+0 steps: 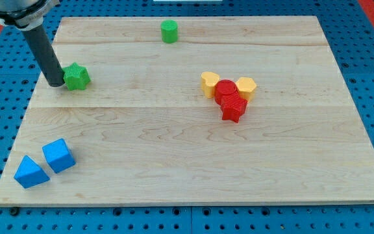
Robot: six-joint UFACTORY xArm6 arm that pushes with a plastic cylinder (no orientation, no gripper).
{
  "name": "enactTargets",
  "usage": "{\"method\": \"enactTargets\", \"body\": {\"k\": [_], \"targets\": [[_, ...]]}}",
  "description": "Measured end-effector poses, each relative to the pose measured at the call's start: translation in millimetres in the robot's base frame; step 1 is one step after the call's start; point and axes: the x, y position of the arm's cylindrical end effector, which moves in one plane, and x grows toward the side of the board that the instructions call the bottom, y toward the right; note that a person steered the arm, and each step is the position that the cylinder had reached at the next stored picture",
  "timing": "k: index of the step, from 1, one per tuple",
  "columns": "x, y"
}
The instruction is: Locate green star vertically towards blue triangle
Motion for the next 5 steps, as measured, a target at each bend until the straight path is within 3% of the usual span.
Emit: {"method": "enactTargets", "body": {"k": [1,2,3,4,5], "targets": [[1.9,7.6],[30.4,7.9],[4.1,13.4],[-62.3,13.5],[-79.4,67.3]]}}
